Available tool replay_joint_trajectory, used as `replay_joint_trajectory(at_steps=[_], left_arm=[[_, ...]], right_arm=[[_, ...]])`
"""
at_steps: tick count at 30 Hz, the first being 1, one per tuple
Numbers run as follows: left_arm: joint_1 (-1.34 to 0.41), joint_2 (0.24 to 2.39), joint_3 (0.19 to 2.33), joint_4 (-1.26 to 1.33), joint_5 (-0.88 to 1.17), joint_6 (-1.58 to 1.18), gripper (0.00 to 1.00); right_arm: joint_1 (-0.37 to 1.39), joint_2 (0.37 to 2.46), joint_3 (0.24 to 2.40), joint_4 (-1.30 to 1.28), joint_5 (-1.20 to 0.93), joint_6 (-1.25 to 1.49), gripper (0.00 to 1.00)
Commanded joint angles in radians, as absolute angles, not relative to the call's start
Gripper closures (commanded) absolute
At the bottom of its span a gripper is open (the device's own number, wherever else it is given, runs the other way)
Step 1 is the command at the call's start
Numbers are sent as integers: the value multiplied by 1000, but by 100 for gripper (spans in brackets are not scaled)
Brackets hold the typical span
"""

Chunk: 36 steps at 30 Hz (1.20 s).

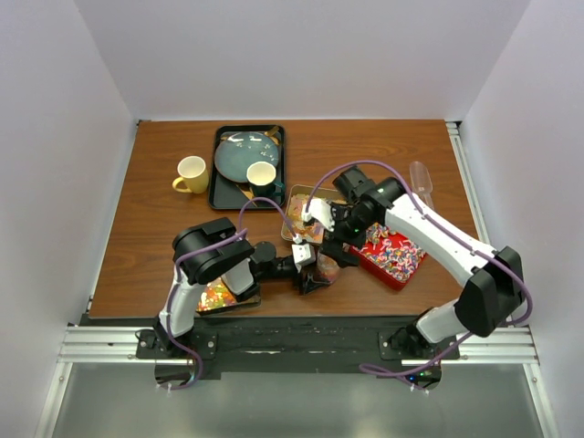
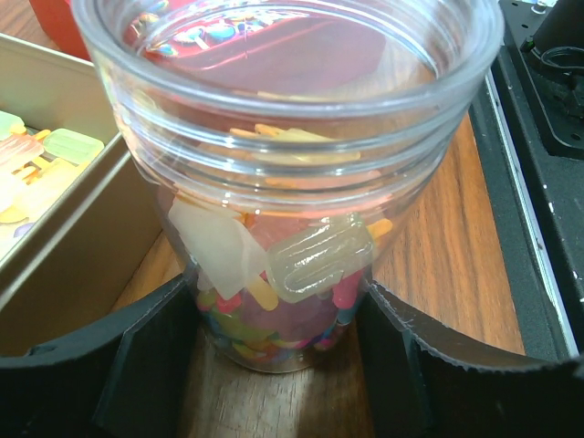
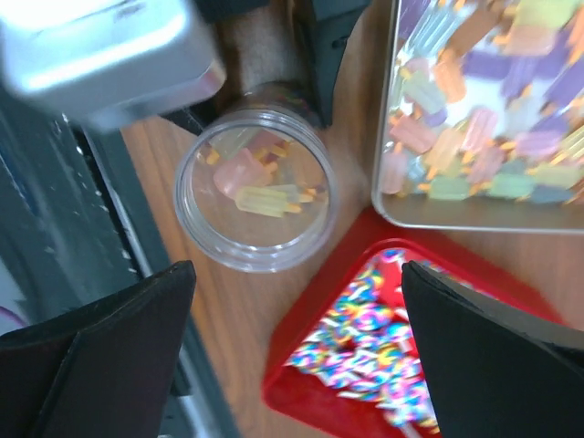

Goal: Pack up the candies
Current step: Screw the box lid onto the packing bottle.

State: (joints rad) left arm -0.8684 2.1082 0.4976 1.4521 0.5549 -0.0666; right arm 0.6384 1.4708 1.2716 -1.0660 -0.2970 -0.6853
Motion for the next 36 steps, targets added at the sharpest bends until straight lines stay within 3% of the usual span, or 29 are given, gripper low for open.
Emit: replay_joint_trajectory(at_steps=[1,8,16,19,27,36], left_arm=[[-836,2200,459,1733,583,-55,100],[-836,2198,459,1730,584,-57,100],[-834,2197,459,1724,580,-51,100],[-834,2195,456,1720,580,-49,100],[-834,2200,462,1717,583,-52,100],[-834,2197,462,1717,581,-52,100]], right_arm=[[623,1408,1313,-1054,-481,-1033,1],[646,1526,1397,-1215,-546,-1428,1],[673,1608,1408,-1285,-534,-1555,1],[676,1614,1405,-1289,-534,-1548,4],[680,1592,1367,-1224,-509,-1431,30],[681,1549,1260,-1094,-454,-1071,41]])
